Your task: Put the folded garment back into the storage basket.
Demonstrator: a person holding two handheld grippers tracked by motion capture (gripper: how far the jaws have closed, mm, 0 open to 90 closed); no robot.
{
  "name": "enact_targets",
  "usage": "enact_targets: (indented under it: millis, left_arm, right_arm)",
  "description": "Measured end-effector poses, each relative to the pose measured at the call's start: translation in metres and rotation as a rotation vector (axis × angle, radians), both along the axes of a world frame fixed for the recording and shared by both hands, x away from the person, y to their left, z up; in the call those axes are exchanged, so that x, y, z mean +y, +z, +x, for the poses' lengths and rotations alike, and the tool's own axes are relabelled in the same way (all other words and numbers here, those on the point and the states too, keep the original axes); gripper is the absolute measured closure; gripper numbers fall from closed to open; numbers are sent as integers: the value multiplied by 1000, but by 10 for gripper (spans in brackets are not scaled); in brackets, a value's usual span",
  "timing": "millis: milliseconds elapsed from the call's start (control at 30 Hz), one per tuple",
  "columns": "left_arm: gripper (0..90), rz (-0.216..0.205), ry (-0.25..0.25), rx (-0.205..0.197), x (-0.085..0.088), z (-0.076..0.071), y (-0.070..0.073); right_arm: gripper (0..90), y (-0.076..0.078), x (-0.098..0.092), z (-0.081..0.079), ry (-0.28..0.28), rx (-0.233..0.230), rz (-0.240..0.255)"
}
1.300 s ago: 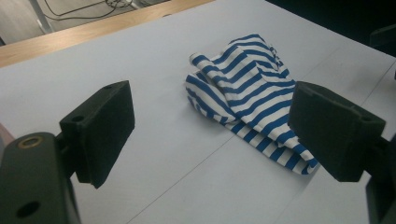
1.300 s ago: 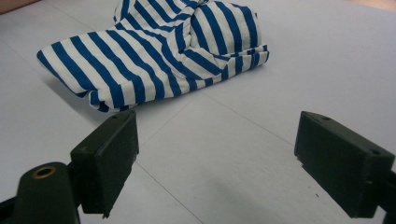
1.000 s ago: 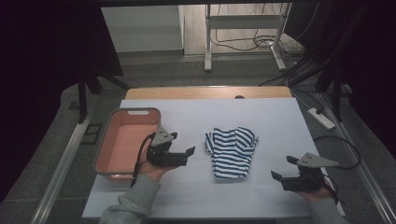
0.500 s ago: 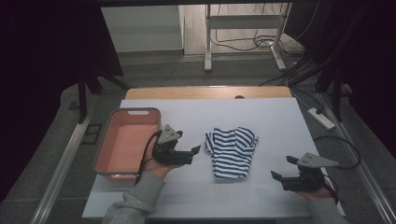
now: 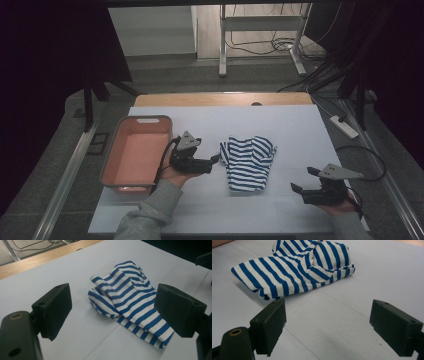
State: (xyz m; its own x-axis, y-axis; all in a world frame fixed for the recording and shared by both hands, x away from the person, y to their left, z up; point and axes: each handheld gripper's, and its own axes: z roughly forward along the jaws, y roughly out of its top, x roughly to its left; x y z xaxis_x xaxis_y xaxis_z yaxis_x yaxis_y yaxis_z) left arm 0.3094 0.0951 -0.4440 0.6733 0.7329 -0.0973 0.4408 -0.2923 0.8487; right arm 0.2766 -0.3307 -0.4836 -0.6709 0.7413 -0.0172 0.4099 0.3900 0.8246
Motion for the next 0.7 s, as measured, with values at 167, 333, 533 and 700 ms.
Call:
enact_targets:
  millis: [167,333,533,700]
  left_arm:
    - [149,7,-5,1,-4,3,0]
    - [149,3,-4,-2,-6,5,2]
    - [149,-3,-3,2,-9,10,3]
    - [149,6,-1,8,-13,15,1]
  right_arm:
    - [144,0,0,0,0,0,1]
    - [145,0,0,0,0,-2,-1]
    - [144,0,0,0,-1,-1,0]
    - [145,0,0,0,0,-4,-2]
